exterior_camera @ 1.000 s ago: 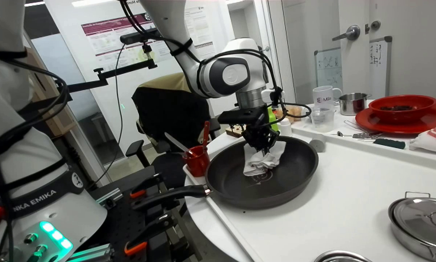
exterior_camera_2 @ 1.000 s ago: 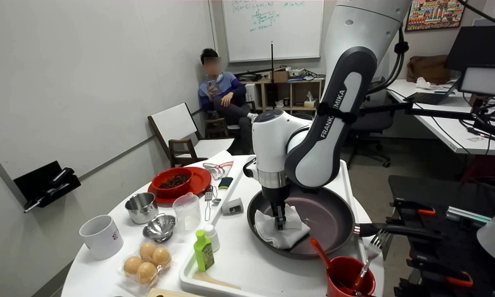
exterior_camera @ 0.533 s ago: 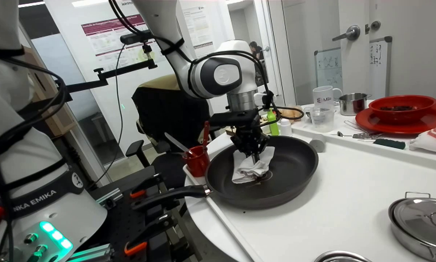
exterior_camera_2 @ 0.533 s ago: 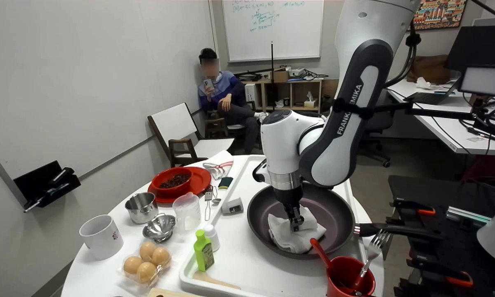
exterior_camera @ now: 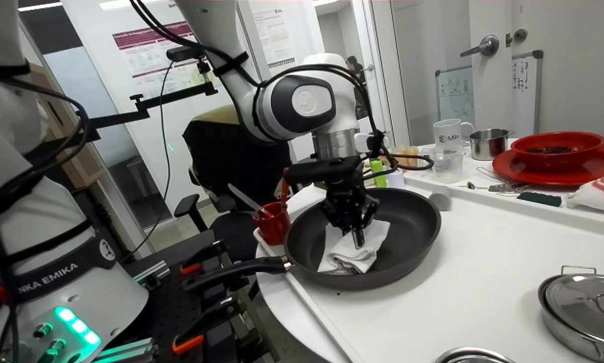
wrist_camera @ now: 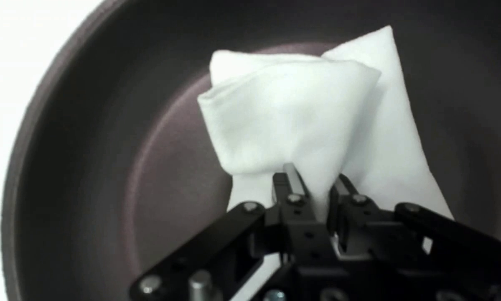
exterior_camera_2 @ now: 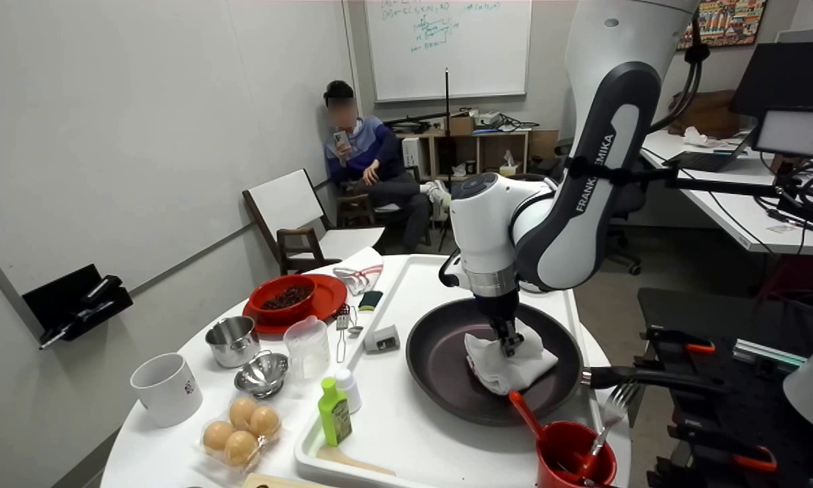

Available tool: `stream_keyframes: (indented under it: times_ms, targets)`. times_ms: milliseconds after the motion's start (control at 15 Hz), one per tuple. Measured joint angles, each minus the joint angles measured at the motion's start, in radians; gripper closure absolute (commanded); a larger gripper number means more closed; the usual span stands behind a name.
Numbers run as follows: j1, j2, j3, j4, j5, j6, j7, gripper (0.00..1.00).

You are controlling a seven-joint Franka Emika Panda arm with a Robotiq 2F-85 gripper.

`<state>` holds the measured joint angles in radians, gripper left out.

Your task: Pick up the white cloth, wipe the pan and put the white cloth down

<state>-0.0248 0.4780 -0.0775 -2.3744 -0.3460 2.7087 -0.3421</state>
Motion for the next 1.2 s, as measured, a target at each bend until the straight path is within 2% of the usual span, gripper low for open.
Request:
stream_keyframes:
  times_ms: [333, 733, 1000, 1200]
  targets:
    - [-0.016, -0.001, -0.065, 0.006, -0.016, 0.013, 0.012, 0.91]
    - [-0.022, 0.001, -0.092, 0.022, -0.016, 0.055, 0.071, 0.91]
    - [-0.004, 0.013, -0.099, 0.040, -0.020, 0.079, 0.112, 0.91]
    - [0.031, 0.034, -0.134, 0.058, -0.055, 0.087, 0.165, 0.91]
